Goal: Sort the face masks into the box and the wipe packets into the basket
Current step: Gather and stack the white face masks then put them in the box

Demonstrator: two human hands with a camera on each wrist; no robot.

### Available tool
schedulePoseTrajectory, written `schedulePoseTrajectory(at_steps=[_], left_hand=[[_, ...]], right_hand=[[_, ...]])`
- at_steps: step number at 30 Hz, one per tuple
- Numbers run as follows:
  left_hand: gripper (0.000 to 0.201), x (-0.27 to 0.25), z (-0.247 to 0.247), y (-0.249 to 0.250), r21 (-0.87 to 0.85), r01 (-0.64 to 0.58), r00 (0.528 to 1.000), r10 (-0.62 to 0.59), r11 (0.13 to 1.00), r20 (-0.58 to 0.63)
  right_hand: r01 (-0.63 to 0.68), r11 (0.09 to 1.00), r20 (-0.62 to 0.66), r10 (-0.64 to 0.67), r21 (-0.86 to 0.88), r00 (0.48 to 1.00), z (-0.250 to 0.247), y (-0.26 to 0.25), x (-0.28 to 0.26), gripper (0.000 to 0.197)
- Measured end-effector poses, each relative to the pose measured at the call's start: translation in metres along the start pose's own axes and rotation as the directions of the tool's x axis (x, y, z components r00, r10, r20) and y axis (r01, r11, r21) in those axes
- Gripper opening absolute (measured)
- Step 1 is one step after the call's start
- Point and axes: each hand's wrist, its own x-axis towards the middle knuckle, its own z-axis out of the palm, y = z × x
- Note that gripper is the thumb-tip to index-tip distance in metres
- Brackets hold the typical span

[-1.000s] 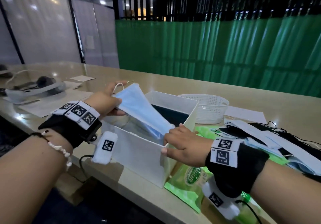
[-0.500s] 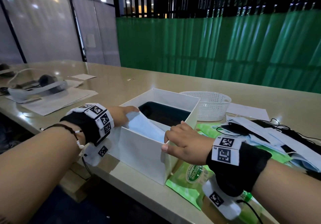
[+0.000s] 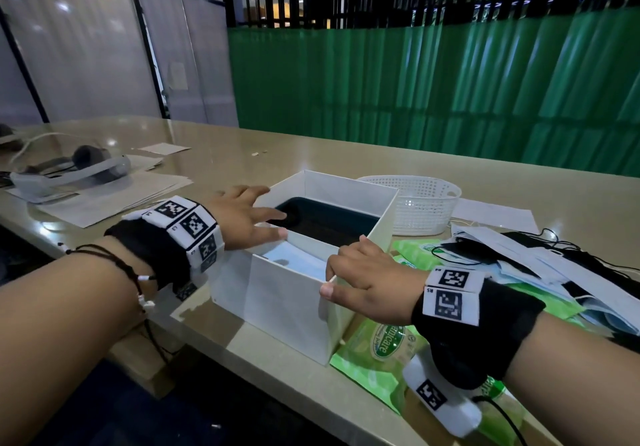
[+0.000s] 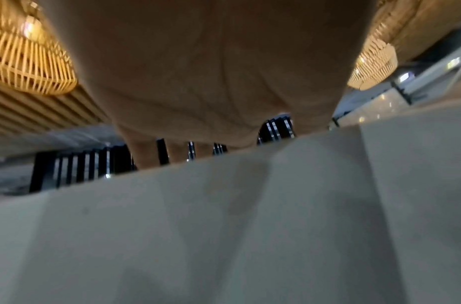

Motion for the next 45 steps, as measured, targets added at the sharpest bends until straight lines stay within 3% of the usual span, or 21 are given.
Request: schedulePoseTrajectory(at_steps=[2, 4, 6, 9, 13, 16, 18, 20, 24, 29, 32, 37, 41, 45], left_hand=[[0.068, -0.007, -0.002, 0.005, -0.177, -0.052, 0.993, 0.069, 0.983, 0.091], [0.093, -0.011, 0.003, 0.006, -0.224, -0.051, 0.965, 0.106, 0.973, 0.238], [0.107, -0.009, 0.009, 0.006, -0.16, -0.002, 0.945, 0.054, 0.987, 0.323], [0.125, 0.006, 0.008, 0.004, -0.238, 0.168, 0.946, -0.089, 0.957, 0.312], [0.087, 0.014, 0.007, 0.012, -0.293, 0.204, 0.929, -0.09, 0.934, 0.36], [0.087, 0.015, 0.009, 0.012, -0.318, 0.217, 0.902, -0.065, 0.923, 0.427], [0.086, 0.016, 0.01, 0.012, -0.35, 0.224, 0.898, -0.053, 0.91, 0.437], [0.091, 0.018, 0.012, 0.012, -0.378, 0.221, 0.912, -0.053, 0.899, 0.407], [0.108, 0.024, 0.017, 0.009, -0.411, 0.221, 0.941, -0.082, 0.884, 0.329], [0.117, 0.023, 0.018, 0.008, -0.395, 0.193, 0.94, -0.054, 0.898, 0.336], [0.106, 0.017, 0.017, 0.01, -0.439, 0.188, 0.96, -0.07, 0.879, 0.27], [0.074, 0.002, 0.009, 0.022, -0.635, 0.145, 0.988, -0.082, 0.759, 0.129], [0.054, -0.019, -0.013, 0.048, -0.647, -0.035, 0.999, 0.042, 0.761, -0.005], [0.035, -0.039, -0.029, 0.075, -0.619, -0.262, 0.965, 0.184, 0.74, -0.188]], right_hand=[[0.008, 1.0, -0.008, -0.008, -0.004, 1.0, 0.001, 0.0, 0.0, 0.033], [0.01, 1.0, -0.009, -0.01, -0.01, 1.0, 0.001, 0.001, 0.001, 0.033], [0.008, 1.0, -0.013, -0.008, -0.011, 1.0, 0.001, 0.0, 0.0, 0.034], [0.008, 1.0, -0.021, -0.008, -0.01, 1.0, 0.001, 0.0, -0.001, 0.035], [0.017, 0.998, 0.007, -0.017, -0.056, 1.0, 0.002, 0.002, 0.0, 0.059], [0.006, 0.999, 0.014, -0.005, -0.035, 1.0, 0.002, 0.003, 0.002, 0.052], [0.024, 0.999, 0.008, -0.024, -0.026, 1.0, 0.003, 0.003, 0.003, 0.065], [0.035, 0.999, 0.012, -0.035, -0.025, 0.999, 0.003, 0.002, 0.002, 0.073], [-0.015, 1.0, 0.017, 0.015, 0.024, 1.0, 0.0, 0.0, -0.002, 0.034], [-0.033, 0.999, 0.032, 0.033, 0.019, 0.999, 0.0, -0.004, -0.003, 0.032], [-0.038, 0.999, 0.031, 0.038, 0.009, 0.999, -0.002, -0.005, -0.004, 0.036], [-0.004, 1.0, 0.03, 0.004, 0.024, 1.0, -0.006, -0.004, -0.004, 0.037], [0.057, 0.986, -0.08, -0.045, 0.154, 0.996, -0.007, 0.003, -0.014, 0.039], [0.066, 0.987, -0.166, -0.042, 0.146, 0.985, -0.022, 0.021, -0.042, 0.038]])
